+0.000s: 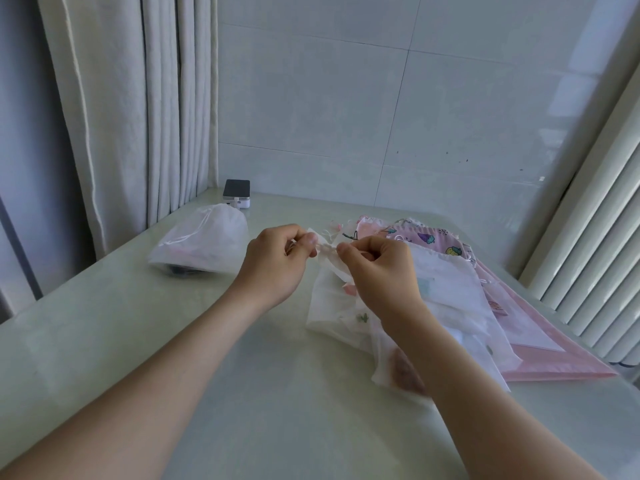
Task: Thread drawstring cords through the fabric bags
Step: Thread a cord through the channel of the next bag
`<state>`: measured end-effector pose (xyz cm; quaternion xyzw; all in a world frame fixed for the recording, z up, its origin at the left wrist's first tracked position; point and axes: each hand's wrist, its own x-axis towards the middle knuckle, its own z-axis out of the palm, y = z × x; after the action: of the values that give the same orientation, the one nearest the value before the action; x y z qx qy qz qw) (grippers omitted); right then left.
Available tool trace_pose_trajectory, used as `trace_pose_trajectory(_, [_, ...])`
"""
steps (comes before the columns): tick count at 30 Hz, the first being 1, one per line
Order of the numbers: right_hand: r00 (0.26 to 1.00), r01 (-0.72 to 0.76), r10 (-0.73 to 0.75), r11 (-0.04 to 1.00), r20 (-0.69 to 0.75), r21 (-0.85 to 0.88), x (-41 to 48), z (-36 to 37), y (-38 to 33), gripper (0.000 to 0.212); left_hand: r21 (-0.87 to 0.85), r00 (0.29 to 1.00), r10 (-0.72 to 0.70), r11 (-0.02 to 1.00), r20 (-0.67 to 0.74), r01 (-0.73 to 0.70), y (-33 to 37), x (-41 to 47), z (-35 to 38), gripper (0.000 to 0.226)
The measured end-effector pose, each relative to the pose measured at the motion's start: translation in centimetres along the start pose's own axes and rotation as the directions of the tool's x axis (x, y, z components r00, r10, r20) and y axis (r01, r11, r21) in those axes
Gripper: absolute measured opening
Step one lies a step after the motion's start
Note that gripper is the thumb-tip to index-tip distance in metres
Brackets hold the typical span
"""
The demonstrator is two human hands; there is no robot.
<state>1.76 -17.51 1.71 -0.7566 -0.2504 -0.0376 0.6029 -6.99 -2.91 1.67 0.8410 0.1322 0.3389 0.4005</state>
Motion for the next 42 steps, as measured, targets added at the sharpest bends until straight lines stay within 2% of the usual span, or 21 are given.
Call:
trace_pose_trajectory(2, [0.999,0.046,-0.046,0.999,-0.011,-0.009,-0.1,0.1,-0.1,0.020,-0.017,1.000,0.014,1.000,-0.024,-0.015,0.2,-0.1,0.2,0.033])
trace_pose_trajectory(7, [0.995,0.100,-0.101,0.990,-0.012,-0.105,-0.5,0.1,0.0,0.014,-0.237,0.996,-0.088,0.968,-0.004,0.085,0.6,-0.1,0.5,0.037])
trace_pose_trajectory(11, [0.984,0.175,-0.177,0.972,0.002,-0.155,-0.6,0.1,0.2,0.011,-0.356,0.992,-0.114,0.930,-0.048,0.090,0.9,0.0,0.3,0.038])
trace_pose_trajectory(15, [0.961,0.275,-0.270,0.931,0.053,-0.240,-0.6,0.7,0.9,0.012,-0.335,0.991,-0.090,0.941,-0.101,0.052,0.9,0.1,0.1,0.033])
trace_pose_trajectory(18, [0.946,0.322,-0.291,0.896,0.143,-0.306,-0.8,1.1,1.6,0.013,-0.262,0.990,-0.045,0.965,-0.134,0.008,1.1,-0.1,0.0,0.031])
trace_pose_trajectory(20, [0.932,0.356,-0.302,0.867,0.201,-0.349,-0.9,1.2,1.7,0.012,-0.298,0.992,-0.061,0.954,-0.114,0.025,1.2,-0.2,0.0,0.031])
trace_pose_trajectory(23, [0.922,0.376,-0.302,0.845,0.241,-0.380,-1.1,1.1,1.3,0.011,-0.420,0.993,-0.119,0.901,-0.006,0.106,1.1,-0.1,0.1,0.035])
trace_pose_trajectory(25, [0.927,0.367,-0.291,0.833,0.236,-0.414,-1.2,1.0,1.2,0.014,-0.383,0.991,-0.121,0.914,0.061,0.135,0.7,-0.1,0.2,0.036])
trace_pose_trajectory(28, [0.928,0.371,-0.333,0.812,0.166,-0.450,-1.1,0.9,1.2,0.018,-0.301,0.992,-0.080,0.948,0.099,0.107,0.3,-0.3,0.5,0.034])
trace_pose_trajectory(31, [0.927,0.370,-0.365,0.837,0.093,-0.402,-1.0,0.9,1.0,0.025,-0.263,0.987,-0.080,0.958,0.140,0.115,0.4,-0.4,0.7,0.032])
trace_pose_trajectory(33, [0.919,0.391,-0.384,0.851,0.094,-0.351,-0.9,1.0,0.8,0.028,-0.229,0.982,-0.065,0.968,0.180,0.106,0.4,-0.5,0.9,0.033])
trace_pose_trajectory(36, [0.882,0.470,-0.452,0.822,0.134,-0.322,-1.1,1.3,0.3,0.021,-0.191,0.974,-0.042,0.978,0.225,0.087,-0.1,-0.5,1.1,0.038])
trace_pose_trajectory(42, [0.901,0.431,-0.426,0.856,0.085,-0.285,-1.4,0.8,-0.4,0.023,0.058,0.988,0.025,0.998,0.152,-0.035,0.7,-1.0,1.8,0.037])
